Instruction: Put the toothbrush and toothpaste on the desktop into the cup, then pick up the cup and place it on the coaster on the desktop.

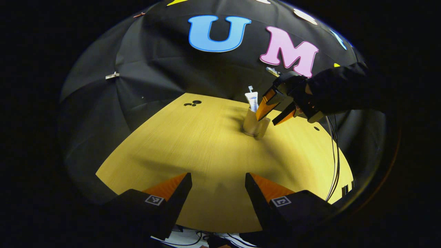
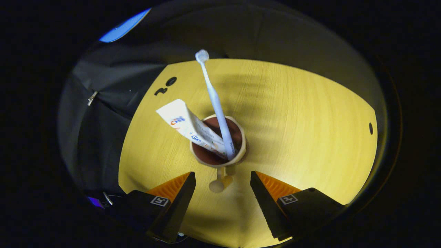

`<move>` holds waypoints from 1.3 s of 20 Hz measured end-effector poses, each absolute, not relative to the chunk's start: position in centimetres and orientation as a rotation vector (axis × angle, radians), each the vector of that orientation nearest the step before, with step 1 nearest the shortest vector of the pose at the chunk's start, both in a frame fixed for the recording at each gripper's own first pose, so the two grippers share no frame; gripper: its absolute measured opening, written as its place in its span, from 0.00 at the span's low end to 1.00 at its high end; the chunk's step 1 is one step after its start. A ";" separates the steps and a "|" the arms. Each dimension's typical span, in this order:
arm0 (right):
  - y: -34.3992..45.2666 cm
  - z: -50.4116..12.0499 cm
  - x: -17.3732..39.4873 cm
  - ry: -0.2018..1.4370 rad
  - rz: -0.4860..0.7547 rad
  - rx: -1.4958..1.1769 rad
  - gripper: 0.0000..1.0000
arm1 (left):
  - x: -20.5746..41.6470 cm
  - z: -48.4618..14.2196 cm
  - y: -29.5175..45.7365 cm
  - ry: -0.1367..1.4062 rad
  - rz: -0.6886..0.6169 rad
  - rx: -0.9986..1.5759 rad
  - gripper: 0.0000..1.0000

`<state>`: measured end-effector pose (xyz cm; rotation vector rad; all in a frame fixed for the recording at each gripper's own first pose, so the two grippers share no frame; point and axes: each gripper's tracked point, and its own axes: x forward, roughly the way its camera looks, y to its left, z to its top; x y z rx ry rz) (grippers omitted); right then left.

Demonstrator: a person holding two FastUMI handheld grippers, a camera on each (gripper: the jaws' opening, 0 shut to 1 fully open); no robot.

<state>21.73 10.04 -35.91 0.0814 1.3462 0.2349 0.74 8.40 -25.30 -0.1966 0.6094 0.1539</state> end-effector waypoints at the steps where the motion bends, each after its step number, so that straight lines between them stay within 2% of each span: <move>1: 9.8 -34.2 21.6 1.302 0.249 0.086 0.99 | 1.2 -24.4 7.9 0.599 0.136 -0.194 0.97; 6: 8.2 -25.3 20.7 1.057 0.258 0.114 0.98 | 4.2 -18.7 4.9 0.508 0.027 -0.146 0.97; 12: 4.6 -15.2 17.8 0.784 0.196 0.147 0.98 | 6.5 -13.5 1.2 0.430 -0.062 -0.091 0.97; 14: 2.8 -12.1 16.1 0.704 0.167 0.120 0.98 | 6.5 -11.8 -0.1 0.391 -0.076 -0.080 0.97; 23: -3.0 1.5 7.4 0.133 0.006 0.048 0.98 | 5.4 -3.9 -4.5 0.222 -0.137 -0.031 0.96; 26: -3.5 2.4 4.3 0.054 -0.016 -0.034 0.97 | 4.9 -2.2 -4.9 0.170 -0.125 -0.048 0.96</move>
